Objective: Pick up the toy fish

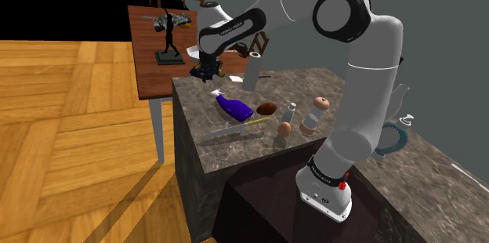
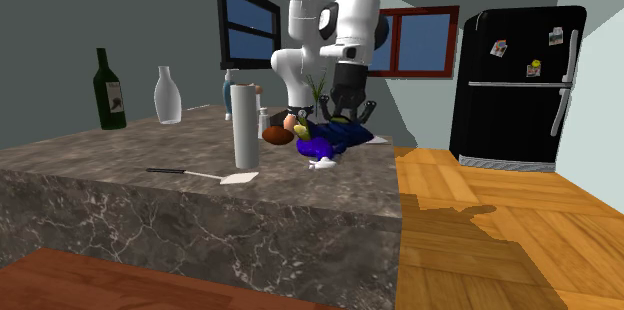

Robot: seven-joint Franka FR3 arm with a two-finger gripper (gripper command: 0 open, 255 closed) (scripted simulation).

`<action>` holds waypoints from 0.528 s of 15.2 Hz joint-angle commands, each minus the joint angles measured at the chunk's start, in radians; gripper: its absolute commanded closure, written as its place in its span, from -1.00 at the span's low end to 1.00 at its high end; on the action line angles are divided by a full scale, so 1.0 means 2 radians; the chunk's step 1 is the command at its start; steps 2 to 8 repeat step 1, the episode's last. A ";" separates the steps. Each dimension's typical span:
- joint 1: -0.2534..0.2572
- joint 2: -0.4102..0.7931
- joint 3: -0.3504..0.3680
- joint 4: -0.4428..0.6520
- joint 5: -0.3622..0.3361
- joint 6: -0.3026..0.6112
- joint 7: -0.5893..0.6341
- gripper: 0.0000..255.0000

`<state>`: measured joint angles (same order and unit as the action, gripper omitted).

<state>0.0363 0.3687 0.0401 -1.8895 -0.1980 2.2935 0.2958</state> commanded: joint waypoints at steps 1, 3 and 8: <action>-0.001 -0.003 0.000 0.000 0.001 -0.003 -0.002 1.00; -0.001 -0.003 0.000 0.000 0.001 -0.003 -0.002 1.00; -0.001 -0.003 0.000 0.000 0.001 -0.003 -0.002 1.00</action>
